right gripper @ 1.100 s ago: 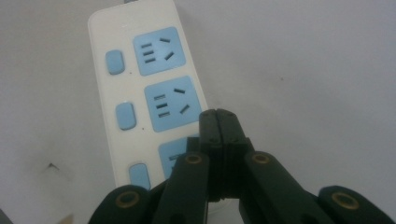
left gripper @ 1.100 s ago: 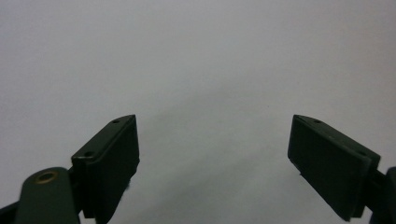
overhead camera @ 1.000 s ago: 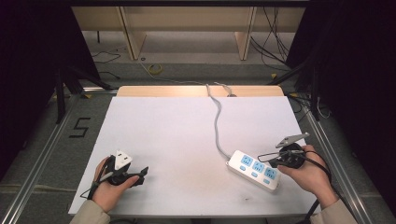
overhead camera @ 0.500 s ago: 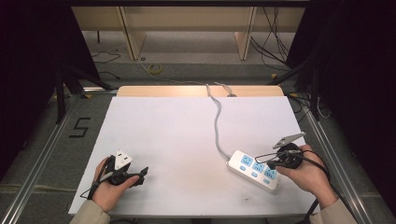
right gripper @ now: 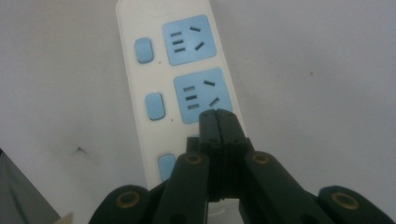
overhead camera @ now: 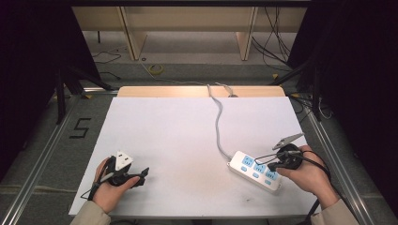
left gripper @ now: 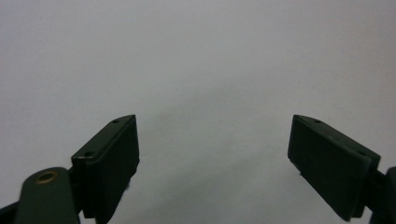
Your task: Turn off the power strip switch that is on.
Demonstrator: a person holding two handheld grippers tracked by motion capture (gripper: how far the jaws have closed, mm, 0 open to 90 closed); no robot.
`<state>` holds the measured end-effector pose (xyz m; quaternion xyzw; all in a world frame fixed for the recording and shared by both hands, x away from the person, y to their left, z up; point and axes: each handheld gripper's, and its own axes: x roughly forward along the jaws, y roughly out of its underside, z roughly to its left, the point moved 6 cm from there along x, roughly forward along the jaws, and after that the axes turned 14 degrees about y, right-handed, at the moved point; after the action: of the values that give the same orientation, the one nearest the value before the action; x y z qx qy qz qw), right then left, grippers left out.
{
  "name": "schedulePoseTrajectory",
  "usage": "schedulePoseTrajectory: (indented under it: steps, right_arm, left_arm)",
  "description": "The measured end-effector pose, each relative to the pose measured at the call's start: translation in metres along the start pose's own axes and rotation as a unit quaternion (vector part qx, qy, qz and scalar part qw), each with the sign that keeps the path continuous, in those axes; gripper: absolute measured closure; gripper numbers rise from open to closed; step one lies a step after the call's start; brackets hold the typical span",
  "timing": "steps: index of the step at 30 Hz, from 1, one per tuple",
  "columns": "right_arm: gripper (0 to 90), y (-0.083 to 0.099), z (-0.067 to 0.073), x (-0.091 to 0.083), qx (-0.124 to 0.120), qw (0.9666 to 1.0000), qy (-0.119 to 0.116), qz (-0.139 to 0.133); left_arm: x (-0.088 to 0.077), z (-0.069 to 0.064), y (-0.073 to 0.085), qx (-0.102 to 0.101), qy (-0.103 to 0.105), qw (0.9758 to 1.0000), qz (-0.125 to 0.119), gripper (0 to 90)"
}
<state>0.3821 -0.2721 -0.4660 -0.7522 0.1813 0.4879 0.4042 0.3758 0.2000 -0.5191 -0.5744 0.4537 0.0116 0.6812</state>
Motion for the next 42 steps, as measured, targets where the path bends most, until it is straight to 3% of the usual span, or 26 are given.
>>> schedulePoseTrajectory:
  steps: [42]
  right_arm:
    - [90.0, -0.001, 0.0085, 0.0, -0.011, 0.9991, -0.018, 0.037]
  left_arm:
    - [0.0, 0.0011, 0.0002, 0.002, -0.002, 1.0, 0.002, 16.4]
